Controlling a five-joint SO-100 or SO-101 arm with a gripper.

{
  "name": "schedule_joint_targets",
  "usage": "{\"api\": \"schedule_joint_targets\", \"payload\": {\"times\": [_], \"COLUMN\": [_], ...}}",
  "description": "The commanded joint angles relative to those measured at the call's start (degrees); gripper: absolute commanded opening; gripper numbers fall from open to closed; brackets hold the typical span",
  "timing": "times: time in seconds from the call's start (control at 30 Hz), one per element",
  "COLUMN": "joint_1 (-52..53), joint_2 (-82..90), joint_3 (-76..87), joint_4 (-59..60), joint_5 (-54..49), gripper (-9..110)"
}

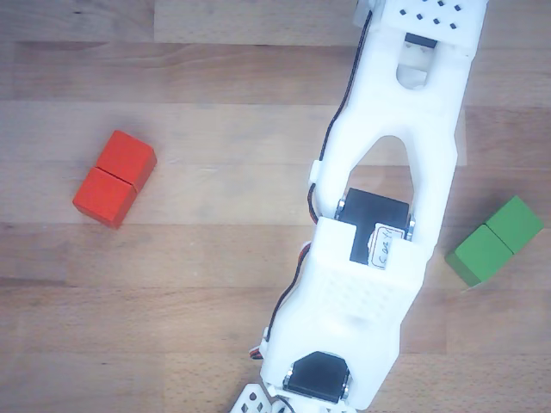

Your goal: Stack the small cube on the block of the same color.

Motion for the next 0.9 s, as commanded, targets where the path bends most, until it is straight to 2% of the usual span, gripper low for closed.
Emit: {"api": "schedule_joint_targets", "payload": {"times": [0.0,0.87], "joint_1": [0.44,0.44], "joint_2": [1.67,-1.76], "joint_3": [-6.59,-6.59], "joint_4": [-1.49,-4.48], "joint_5": [-0.53,-0.62], "gripper": [3,4]}}
